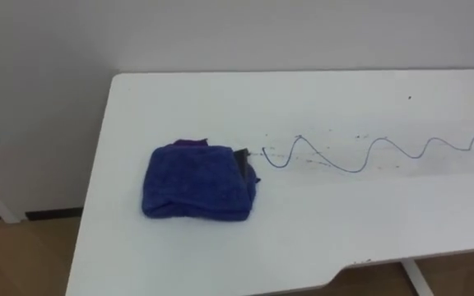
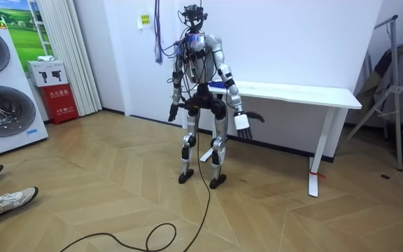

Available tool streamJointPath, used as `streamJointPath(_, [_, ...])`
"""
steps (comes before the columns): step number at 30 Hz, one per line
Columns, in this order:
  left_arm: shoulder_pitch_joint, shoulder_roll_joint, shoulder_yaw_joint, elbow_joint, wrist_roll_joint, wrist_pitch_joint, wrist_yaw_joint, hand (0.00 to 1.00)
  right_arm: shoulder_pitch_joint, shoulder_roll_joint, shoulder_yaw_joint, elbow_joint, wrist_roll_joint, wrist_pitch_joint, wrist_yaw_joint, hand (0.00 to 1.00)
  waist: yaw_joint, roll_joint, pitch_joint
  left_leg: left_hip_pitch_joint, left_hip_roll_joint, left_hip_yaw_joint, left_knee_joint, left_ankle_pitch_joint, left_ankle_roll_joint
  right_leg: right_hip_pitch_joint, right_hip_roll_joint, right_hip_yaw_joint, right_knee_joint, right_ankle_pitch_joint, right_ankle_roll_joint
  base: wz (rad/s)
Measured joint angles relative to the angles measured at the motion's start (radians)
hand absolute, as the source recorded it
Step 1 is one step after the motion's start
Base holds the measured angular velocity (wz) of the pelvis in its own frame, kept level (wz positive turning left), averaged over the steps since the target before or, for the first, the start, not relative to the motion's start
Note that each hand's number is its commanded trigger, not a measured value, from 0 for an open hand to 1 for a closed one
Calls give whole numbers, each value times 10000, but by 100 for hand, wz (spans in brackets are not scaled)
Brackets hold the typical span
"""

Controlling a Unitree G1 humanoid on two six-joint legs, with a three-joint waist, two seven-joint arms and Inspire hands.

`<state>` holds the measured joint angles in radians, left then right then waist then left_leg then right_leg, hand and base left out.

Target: Wipe table

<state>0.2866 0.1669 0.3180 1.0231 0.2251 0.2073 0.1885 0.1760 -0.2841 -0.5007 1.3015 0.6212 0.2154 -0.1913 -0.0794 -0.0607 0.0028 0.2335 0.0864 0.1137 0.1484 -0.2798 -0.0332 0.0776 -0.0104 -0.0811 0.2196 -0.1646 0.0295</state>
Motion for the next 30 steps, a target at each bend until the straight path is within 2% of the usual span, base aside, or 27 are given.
streamJointPath(2, [-8, 98, 181, -49, 31, -118, 60, 0, -220, -287, -376, -287, 76, -101, -569, 0, -3, -55, -23, -52, -7, 14, 7, 0, 3, -83, -5, 1, 37, 3, 1, -7])
streamJointPath(3, [4, 128, 254, -139, 30, -186, 105, 0, -438, -426, -462, -614, 6, -125, -988, 0, 1, -162, -71, -94, -7, 67, 50, 1, 4, -176, -7, 0, 84, 3, 1, -9])
streamJointPath(4, [25, 126, 261, -241, 44, -204, 184, 0, -556, -452, -540, -1225, -94, -205, -1389, 0, 2, -156, -42, -145, -7, 100, 89, 3, 5, -234, -9, 1, 111, 5, -4, -10])
streamJointPath(6, [40, 126, 257, -326, 51, -231, 180, 0, -682, -454, -539, -2191, -432, -319, -1795, 0, 40, -187, -42, -147, -4, 160, 128, 3, 4, -263, -7, 12, 153, 6, -5, -7])
streamJointPath(8, [58, 119, 234, -381, 63, -288, 160, 0, -959, -453, -517, -3258, -1685, -326, -2214, 0, 43, -273, -52, -139, -16, 204, 141, 3, 4, -286, -18, 27, 178, 5, -4, -8])
streamJointPath(9, [60, 129, 191, -379, 39, -387, 165, 0, -1106, -451, -389, -4124, -2514, -425, -2542, 0, 62, -221, -8, -148, -31, 245, 168, 3, 5, -308, -24, 87, 183, 5, -3, -17])
streamJointPath(11, [-39, 137, 24, -393, 25, -532, 165, 0, -1168, -450, 56, -5596, -3604, -634, -3020, 0, 240, -236, -13, -273, -49, 358, 212, 3, 5, -488, -14, 247, 216, 5, 0, -18])
streamJointPath(13, [-99, 162, -497, -407, 26, -695, 160, 0, -1169, -440, 570, -7739, -4811, -773, -3393, 0, 350, -214, -15, -450, -58, 385, 208, 7, 11, -682, -20, 261, 215, 75, 20, -6])
streamJointPath(14, [-67, 163, -592, -405, 23, -744, 154, 0, -1170, -423, 742, -8213, -5156, -877, -3447, 0, 353, -224, -4, -476, -58, 386, 209, 9, 15, -711, -20, 262, 216, 83, 17, -3])
streamJointPath(15, [-9, 163, -760, -405, 21, -809, 142, 0, -1172, -388, 990, -8965, -5776, -1054, -3539, 0, 390, -140, -7, -488, -54, 385, 206, 12, 16, -727, -15, 260, 217, 85, 14, 0])
streamJointPath(17, [16, 157, -946, -390, 29, -836, 73, 0, -1178, -378, 1283, -9955, -6480, -1144, -3702, 0, 612, -178, -9, -484, -49, 392, 196, 12, 16, -727, -5, 268, 209, 85, 14, 0])
streamJointPath(19, [2, 154, -1270, -394, -110, -849, 27, 0, -1187, -328, 1933, -11099, -6917, -1413, -3929, 0, 818, -173, 1, -486, -45, 361, 199, 12, 16, -697, -15, 211, 209, 85, 13, 4])
streamJointPath(23, [-90, 132, -1970, -398, -174, -916, 44, 0, -1360, -326, 3216, -12288, -8077, -1595, -3676, 0, 1050, -120, 39, -486, -42, 303, 197, 12, 16, -636, -36, 116, 177, 85, 14, 7])
streamJointPath(24, [-96, 114, -2111, -370, -157, -999, 41, 0, -1436, -327, 3567, -12711, -8420, -1661, -3493, 0, 1170, -33, 92, -474, -41, 235, 195, 12, 16, -588, -49, 30, 173, 85, 14, 13])
streamJointPath(25, [-129, 106, -2168, -302, -88, -1063, 42, 0, -1712, -328, 3939, -12831, -8932, -1737, -3356, 0, 1341, -24, 66, -477, -39, 216, 195, 12, 16, -587, -51, -20, 174, 85, 14, 8])
streamJointPath(27, [-214, 122, -2257, -310, 76, -1062, 34, 0, -2041, -326, 4477, -13088, -9735, -1726, -3061, 0, 1408, 49, 100, -512, -27, 196, 192, 12, 16, -588, -45, -54, 124, 85, 14, 5])
streamJointPath(30, [-346, 118, -2318, -308, 76, -1064, 3, 0, -2112, -329, 5496, -14128, -11174, -1723, -2432, 0, 1730, 84, 43, -624, -14, 20, 195, 13, 15, -596, -48, -193, 77, 85, 13, 16])
